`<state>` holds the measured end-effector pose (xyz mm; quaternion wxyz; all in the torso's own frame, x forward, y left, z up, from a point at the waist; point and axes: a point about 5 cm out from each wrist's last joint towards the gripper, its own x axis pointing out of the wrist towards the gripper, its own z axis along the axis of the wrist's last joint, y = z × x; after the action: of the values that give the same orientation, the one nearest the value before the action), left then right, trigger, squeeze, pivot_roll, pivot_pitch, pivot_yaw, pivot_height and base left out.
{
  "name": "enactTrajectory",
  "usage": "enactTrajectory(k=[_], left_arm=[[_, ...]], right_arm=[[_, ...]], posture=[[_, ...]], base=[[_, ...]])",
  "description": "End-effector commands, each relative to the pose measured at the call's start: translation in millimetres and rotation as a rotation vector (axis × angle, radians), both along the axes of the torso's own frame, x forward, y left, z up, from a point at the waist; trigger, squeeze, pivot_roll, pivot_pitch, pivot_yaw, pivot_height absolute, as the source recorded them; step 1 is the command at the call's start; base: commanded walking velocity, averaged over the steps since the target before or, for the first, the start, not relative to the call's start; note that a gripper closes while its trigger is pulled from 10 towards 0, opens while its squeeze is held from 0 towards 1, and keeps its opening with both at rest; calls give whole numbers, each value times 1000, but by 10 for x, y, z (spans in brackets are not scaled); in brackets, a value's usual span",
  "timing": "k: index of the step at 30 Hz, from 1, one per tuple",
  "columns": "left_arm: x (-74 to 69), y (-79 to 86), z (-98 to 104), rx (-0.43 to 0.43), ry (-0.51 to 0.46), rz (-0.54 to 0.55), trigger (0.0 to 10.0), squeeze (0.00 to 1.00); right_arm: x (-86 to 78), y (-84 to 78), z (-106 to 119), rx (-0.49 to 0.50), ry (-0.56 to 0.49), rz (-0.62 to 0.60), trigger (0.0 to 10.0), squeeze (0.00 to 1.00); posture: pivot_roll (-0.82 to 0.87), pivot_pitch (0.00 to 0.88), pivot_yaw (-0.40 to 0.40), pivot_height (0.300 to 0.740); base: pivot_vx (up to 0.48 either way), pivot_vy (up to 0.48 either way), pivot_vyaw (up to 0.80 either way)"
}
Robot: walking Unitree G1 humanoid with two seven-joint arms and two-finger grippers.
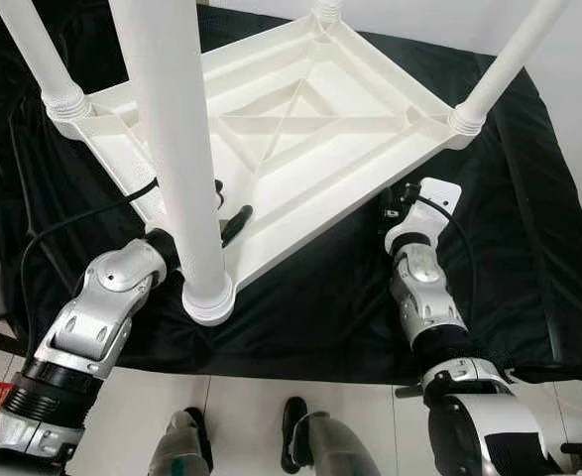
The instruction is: Building children table
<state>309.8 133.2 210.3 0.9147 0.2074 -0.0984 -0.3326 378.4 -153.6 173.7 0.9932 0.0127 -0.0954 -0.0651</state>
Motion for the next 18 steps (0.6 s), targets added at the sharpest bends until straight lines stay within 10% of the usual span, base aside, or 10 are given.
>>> enactTrajectory(k=[1, 7, 18], left_arm=[[-133, -131, -229, 77, 149, -205, 10000, 0], [-340, -316, -295, 34, 200, -285, 10000, 0], [-393, -568, -216, -45, 200, -293, 10000, 0]], right_arm=[[37, 51, -12, 4, 16, 54, 10000, 0], [108, 421, 82, -27, 1, 328, 10000, 0], [146, 671, 194, -44, -26, 425, 10000, 0]], posture=[[149, 275, -77, 740], [162, 277, -78, 740], [175, 284, -76, 740]], base=[[0, 0, 0], [0, 0, 0], [0, 0, 0]])
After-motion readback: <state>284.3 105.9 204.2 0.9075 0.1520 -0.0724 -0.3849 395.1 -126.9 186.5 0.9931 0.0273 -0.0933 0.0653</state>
